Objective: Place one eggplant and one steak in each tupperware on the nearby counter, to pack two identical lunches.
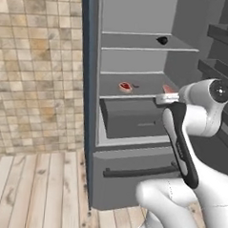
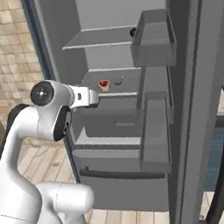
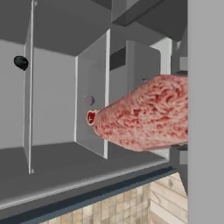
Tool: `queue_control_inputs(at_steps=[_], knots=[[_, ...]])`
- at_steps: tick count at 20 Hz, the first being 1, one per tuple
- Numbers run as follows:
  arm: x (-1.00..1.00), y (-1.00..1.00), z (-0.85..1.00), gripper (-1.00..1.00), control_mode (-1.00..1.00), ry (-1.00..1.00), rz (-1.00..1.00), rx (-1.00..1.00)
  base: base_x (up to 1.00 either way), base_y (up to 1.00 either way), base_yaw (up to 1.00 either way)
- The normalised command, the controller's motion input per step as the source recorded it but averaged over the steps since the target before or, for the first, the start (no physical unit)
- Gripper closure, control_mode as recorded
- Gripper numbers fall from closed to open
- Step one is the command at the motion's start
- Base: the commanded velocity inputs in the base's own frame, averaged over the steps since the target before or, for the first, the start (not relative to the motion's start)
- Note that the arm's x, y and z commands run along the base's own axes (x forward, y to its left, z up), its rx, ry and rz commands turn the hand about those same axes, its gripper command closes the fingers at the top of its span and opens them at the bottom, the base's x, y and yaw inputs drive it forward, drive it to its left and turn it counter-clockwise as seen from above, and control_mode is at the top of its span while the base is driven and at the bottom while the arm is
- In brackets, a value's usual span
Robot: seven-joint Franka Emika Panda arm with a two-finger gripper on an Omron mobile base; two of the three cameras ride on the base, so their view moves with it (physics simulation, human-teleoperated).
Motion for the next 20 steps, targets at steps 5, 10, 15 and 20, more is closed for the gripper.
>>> queue_control_inputs(at_steps=[5,10,15,20], knots=[[0.0,0.0,0.0,1.0,1.0,0.0,0.0,0.0,-0.7,0.11,0.0],[0.0,0.0,0.0,1.0,1.0,0.0,0.0,0.0,-0.8,0.05,0.0],[0.0,0.0,0.0,1.0,1.0,0.0,0.0,0.0,-0.79,0.03,0.0],[0.0,0.0,0.0,1.0,1.0,0.0,0.0,0.0,-0.82,0.0,0.0]])
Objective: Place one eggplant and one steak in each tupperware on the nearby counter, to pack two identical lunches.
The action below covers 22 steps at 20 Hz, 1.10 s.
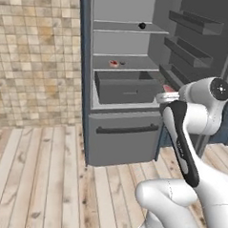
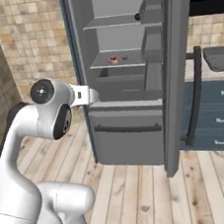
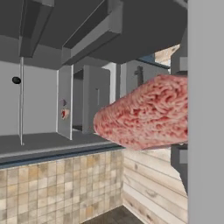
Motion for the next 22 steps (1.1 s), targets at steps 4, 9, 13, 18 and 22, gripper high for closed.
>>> queue_control_inputs(at_steps=[4,9,13,18,22], knots=[[0.0,0.0,0.0,1.0,1.0,0.0,0.0,0.0,-0.77,-0.01,0.0],[0.0,0.0,0.0,1.0,1.0,0.0,0.0,0.0,-0.59,-0.23,-0.04],[0.0,0.0,0.0,1.0,1.0,0.0,0.0,0.0,-0.52,-0.51,-0.04],[0.0,0.0,0.0,1.0,1.0,0.0,0.0,0.0,-0.29,-0.75,-0.06],[0.0,0.0,0.0,1.0,1.0,0.0,0.0,0.0,-0.14,-0.89,-0.1]])
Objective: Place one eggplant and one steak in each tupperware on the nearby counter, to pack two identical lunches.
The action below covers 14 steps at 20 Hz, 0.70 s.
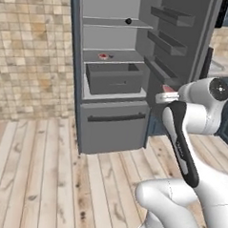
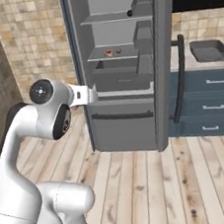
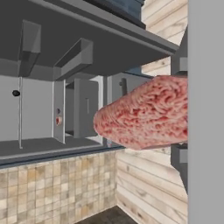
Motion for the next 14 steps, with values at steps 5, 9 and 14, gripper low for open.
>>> queue_control_inputs(at_steps=[5,9,14], knots=[[0.0,0.0,0.0,1.0,1.0,0.0,0.0,0.0,-0.07,-0.84,-0.27],[0.0,0.0,0.0,1.0,1.0,0.0,0.0,0.0,0.0,-0.77,-0.42],[0.0,0.0,0.0,1.0,1.0,0.0,0.0,0.0,-0.02,-0.69,-0.49]])
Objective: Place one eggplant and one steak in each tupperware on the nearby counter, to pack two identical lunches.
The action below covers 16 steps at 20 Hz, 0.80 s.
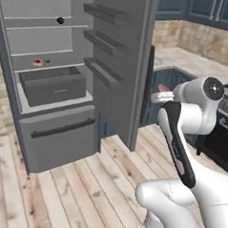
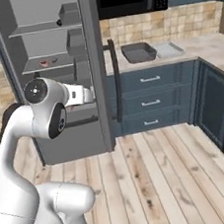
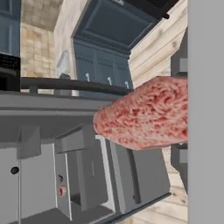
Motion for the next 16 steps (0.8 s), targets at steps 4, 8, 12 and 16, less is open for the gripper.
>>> queue_control_inputs(at_steps=[4,8,12,16], knots=[[0.0,0.0,0.0,1.0,1.0,0.0,0.0,0.0,-0.01,-0.65,-0.52],[0.0,0.0,0.0,1.0,1.0,0.0,0.0,0.0,0.0,-0.58,-0.49],[0.0,0.0,0.0,1.0,1.0,0.0,0.0,0.0,0.13,-0.42,-0.44],[0.0,0.0,0.0,1.0,1.0,0.0,0.0,0.0,0.65,-0.28,-0.35]])
